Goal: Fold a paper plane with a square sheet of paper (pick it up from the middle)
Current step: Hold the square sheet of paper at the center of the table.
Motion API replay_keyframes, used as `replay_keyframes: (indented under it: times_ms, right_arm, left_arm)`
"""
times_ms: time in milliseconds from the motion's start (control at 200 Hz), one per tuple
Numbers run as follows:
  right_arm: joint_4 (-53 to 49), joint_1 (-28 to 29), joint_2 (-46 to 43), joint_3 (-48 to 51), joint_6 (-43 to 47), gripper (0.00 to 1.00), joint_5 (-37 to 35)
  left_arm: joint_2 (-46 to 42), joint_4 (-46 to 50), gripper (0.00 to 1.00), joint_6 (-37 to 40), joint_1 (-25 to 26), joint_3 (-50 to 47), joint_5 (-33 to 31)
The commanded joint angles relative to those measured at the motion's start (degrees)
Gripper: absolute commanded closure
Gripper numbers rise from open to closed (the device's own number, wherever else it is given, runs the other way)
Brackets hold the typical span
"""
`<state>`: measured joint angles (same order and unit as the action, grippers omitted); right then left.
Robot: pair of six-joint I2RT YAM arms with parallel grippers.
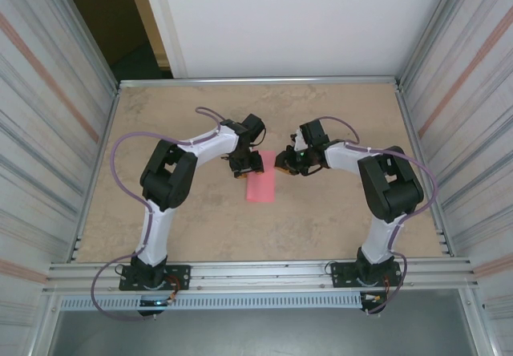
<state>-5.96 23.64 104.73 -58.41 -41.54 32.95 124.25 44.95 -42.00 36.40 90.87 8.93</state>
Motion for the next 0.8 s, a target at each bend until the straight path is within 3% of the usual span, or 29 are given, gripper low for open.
replay_keyframes:
  times_ms: [0,797]
  right_arm:
    - [-0.6,1.3,1.6,-1.9,-0.5,0.81,1.3]
    - [-2.5,2.5,6.3,-4.2,-0.4,0.87,2.4]
  left_arm:
    - [11.1,0.6,0.51,0.3,1.7,-5.4,1.4]
    - [11.2,-0.5,0.51,-2.7,1.1,-7.8,1.8]
